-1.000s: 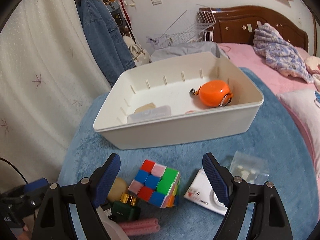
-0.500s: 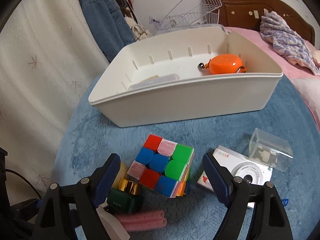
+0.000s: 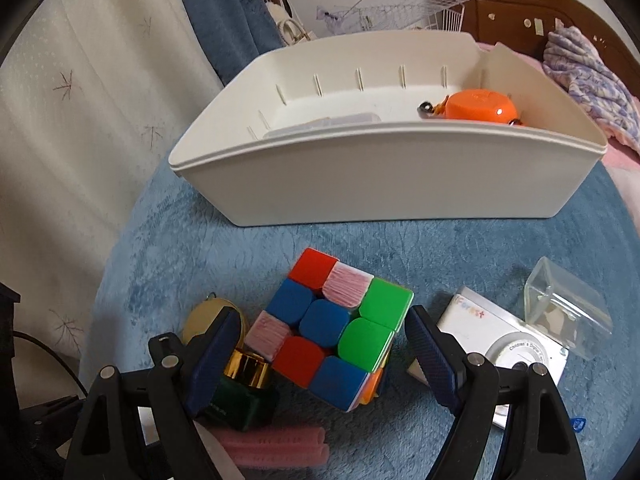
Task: Organize rigid objects
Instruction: 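Grasp the Rubik's cube with the right tool while the left tool grasps the white plastic piece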
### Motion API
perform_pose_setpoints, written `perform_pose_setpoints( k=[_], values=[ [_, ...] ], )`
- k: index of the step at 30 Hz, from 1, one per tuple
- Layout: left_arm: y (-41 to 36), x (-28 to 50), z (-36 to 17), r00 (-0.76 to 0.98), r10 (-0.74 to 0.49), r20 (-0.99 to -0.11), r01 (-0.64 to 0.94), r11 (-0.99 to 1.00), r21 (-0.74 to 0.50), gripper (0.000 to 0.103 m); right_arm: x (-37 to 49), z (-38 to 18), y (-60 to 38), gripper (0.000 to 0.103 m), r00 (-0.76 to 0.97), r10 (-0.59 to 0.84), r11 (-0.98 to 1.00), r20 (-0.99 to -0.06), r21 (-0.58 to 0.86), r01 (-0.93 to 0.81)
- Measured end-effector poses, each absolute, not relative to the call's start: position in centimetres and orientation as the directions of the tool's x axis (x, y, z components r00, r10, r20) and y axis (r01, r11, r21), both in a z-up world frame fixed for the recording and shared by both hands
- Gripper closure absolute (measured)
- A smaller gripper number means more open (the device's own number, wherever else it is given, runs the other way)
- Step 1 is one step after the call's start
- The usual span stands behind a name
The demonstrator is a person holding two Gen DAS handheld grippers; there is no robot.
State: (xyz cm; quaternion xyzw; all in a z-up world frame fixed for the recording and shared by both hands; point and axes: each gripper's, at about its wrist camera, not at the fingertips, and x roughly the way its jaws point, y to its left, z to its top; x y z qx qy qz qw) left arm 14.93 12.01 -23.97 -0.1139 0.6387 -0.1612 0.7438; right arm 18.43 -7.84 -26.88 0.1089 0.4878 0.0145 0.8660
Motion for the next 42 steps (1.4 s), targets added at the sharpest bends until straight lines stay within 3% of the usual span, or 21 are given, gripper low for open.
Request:
perform_pose_setpoints(
  k=[9,25,32,42],
  values=[
    [11.6,15.2,-24.8,0.095,-0.403,-0.910,0.038,0.915,-0.402,0.015,19.4,-27.7,-8.1,0.020,0.479,0.150,0.981,-0.865,0.192,0.040],
    [11.3,15.2,-25.2,0.062,-0.409,-0.911,-0.067,0.909,-0.412,0.046,20.6,-27.9,-8.0,0.023,0.412,0.199,0.980,-0.889,0.188,-0.067],
    [13.9,14.5,-25.4,0.081,-0.422,-0.903,-0.161,0.888,-0.430,0.066,21.0,-27.9,-7.9,0.023,0.389,0.200,0.980,-0.899,0.180,-0.088],
    [15.6,12.9,-24.7,0.106,-0.442,-0.891,-0.219,0.863,-0.455,0.070,21.0,-27.4,-7.7,0.023,0.392,0.180,0.984,-0.902,0.160,-0.084]
  ],
)
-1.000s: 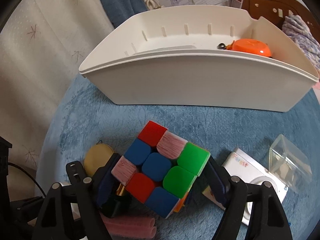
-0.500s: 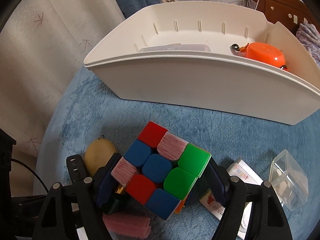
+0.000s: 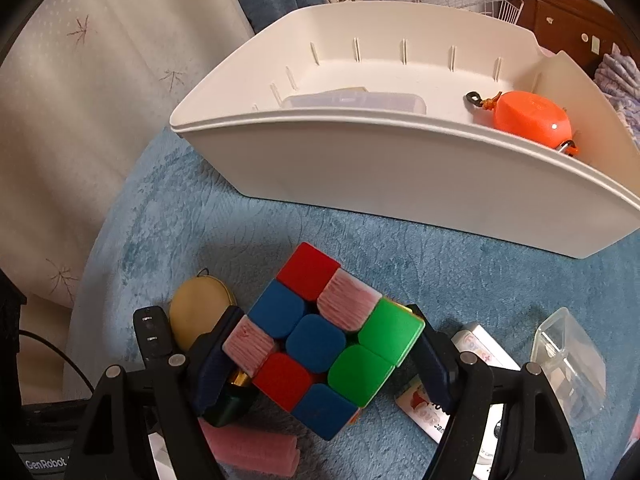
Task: Organize rigid objects
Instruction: 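Grasp the Rubik's cube with the right tool while the left tool grasps the white plastic piece, then carry the Rubik's cube and white plastic piece over the white tray with both tools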
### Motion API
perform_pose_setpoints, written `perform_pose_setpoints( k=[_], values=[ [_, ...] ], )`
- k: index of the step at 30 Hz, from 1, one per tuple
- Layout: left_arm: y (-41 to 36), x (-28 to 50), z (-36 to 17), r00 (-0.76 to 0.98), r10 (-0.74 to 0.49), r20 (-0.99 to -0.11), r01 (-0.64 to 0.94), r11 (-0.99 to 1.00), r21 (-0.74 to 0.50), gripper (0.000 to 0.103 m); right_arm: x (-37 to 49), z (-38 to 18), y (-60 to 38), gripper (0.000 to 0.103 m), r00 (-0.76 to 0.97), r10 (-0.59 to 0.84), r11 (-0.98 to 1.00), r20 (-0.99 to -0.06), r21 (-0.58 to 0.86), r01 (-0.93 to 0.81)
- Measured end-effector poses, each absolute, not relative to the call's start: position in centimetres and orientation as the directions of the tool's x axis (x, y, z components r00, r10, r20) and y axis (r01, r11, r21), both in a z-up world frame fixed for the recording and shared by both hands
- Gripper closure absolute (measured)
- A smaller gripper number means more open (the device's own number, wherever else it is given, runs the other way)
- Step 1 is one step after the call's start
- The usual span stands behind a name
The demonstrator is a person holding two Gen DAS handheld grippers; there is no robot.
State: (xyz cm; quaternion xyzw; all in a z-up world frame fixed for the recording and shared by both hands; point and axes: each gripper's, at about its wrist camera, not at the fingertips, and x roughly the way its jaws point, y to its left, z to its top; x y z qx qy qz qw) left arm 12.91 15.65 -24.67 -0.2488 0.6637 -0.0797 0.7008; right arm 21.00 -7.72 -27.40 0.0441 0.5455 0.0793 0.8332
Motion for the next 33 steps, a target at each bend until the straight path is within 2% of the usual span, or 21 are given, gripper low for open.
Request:
perform_pose_setpoints(
  k=[7,21,33],
  values=[
    [17.3,11.8,-24.0,0.108,-0.472,-0.875,-0.218,0.848,-0.484,0.070,20.6,-26.3,-7.7,0.023,0.417,0.171,0.985,-0.892,0.155,-0.071],
    [17.3,11.0,-21.0,0.178,-0.489,-0.854,-0.087,0.857,-0.509,0.070,19.1,-23.5,-7.2,0.023,0.478,0.131,0.991,-0.869,0.131,-0.033],
    [18.3,11.2,-16.1,0.372,-0.558,-0.742,0.055,0.811,-0.583,0.070,18.4,-20.1,-6.1,0.023,0.525,0.135,0.991,-0.840,0.125,-0.054]
  ],
)
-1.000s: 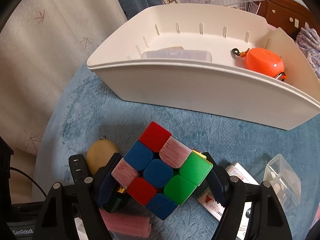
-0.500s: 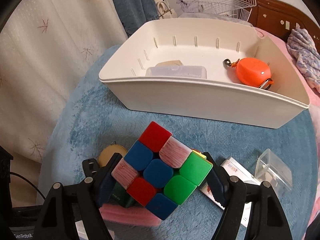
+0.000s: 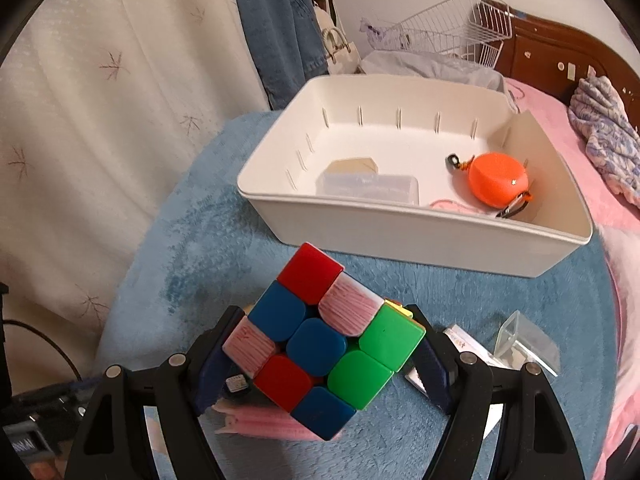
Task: Organize rigid objects
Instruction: 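Carry the Rubik's cube and white plastic piece over the white tray with both tools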
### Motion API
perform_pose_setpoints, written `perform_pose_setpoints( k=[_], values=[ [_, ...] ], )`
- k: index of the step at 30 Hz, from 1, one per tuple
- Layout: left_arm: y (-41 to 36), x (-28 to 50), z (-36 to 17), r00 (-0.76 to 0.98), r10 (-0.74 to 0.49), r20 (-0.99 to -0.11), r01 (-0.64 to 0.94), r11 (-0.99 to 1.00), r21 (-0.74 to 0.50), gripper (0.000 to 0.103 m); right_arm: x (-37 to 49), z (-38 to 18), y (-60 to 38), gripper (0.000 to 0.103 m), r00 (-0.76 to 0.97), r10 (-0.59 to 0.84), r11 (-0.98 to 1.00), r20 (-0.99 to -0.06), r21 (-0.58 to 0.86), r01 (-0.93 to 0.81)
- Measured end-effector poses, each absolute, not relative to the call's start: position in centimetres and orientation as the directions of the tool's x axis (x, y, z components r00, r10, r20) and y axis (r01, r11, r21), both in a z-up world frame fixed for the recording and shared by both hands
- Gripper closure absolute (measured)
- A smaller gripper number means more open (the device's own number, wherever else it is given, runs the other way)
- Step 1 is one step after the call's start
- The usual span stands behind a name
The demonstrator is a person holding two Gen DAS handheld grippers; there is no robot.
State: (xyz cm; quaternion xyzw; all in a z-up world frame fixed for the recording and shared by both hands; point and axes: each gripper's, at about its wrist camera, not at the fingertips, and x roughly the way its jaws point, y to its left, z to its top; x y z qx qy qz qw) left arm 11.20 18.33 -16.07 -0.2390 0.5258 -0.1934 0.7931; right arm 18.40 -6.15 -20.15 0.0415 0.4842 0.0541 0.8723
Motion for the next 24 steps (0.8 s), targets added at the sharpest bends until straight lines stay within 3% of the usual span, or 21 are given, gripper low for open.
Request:
perform_pose_setpoints(
  k=[8,24],
  values=[
    [18.9,12.8,-12.5,0.516,-0.563,-0.646,0.144,0.800,-0.582,0.070,18.5,-17.1,-6.4,0.023,0.574,0.137,0.991,-0.807,0.118,-0.070],
    [16.9,19.0,-9.4,0.672,-0.490,-0.556,0.187,0.838,-0.512,0.070,20.1,-11.9,-8.8,0.023,0.652,0.135,0.991,-0.746,0.087,-0.105]
  ],
)
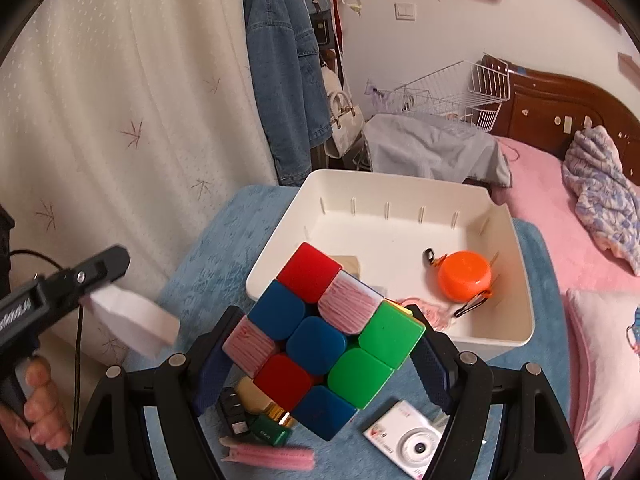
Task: Organize rigid objects
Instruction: 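Carry the Rubik's cube and white plastic piece over the white tray with both tools, then open both tools to drop the cube and white piece into the tray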
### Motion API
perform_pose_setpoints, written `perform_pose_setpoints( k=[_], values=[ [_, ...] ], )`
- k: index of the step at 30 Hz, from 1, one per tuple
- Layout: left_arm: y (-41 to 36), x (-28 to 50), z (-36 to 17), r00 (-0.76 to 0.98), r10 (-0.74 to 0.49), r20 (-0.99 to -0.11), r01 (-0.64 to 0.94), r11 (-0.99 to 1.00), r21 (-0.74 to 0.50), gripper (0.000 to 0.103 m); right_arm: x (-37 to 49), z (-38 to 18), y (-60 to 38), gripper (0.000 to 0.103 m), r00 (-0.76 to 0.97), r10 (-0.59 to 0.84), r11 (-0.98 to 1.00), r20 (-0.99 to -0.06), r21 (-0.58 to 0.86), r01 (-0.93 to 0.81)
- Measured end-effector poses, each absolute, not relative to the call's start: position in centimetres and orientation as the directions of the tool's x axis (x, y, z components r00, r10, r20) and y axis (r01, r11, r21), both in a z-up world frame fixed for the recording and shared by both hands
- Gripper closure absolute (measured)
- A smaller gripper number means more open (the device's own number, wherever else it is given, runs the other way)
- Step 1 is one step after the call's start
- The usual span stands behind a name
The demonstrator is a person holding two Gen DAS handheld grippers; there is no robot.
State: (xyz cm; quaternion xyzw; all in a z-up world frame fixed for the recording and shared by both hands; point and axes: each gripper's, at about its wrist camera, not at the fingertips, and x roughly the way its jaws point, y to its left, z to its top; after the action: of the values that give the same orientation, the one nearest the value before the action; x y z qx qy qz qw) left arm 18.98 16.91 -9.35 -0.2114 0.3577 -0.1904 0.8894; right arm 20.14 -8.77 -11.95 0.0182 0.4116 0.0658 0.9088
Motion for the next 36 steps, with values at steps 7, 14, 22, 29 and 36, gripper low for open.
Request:
perform_pose_setpoints(
  k=[7,14,22,29,36],
  values=[
    [15.2,21.6,-8.9,0.714,-0.465,-0.524,0.184,0.846,-0.500,0.070,21.4,-11.4,-10.2,0.023,0.658,0.163,0.986,-0.735,0.093,-0.141],
    [12.5,24.3,-8.7,0.738,-0.443,-0.509,0.179,0.856,-0.486,0.070,23.0,-11.4,-12.1,0.023,0.655,0.179,0.983,-0.734,0.098,-0.159],
    [8.9,27.0,-9.4,0.757,-0.401,-0.516,0.156,0.877,-0.454,0.070,25.5,-12.1,-15.2,0.023,0.635,0.190,0.980,-0.749,0.106,-0.168],
    [6.4,28.7,-10.1,0.755,-0.370,-0.541,0.142,0.899,-0.415,0.070,27.4,-13.7,-17.6,0.023,0.603,0.192,0.980,-0.774,0.118,-0.160],
    [4.0,29.9,-10.9,0.744,-0.344,-0.573,0.136,0.918,-0.373,0.070,28.8,-15.3,-19.9,0.023,0.574,0.186,0.982,-0.797,0.129,-0.140]
  ],
)
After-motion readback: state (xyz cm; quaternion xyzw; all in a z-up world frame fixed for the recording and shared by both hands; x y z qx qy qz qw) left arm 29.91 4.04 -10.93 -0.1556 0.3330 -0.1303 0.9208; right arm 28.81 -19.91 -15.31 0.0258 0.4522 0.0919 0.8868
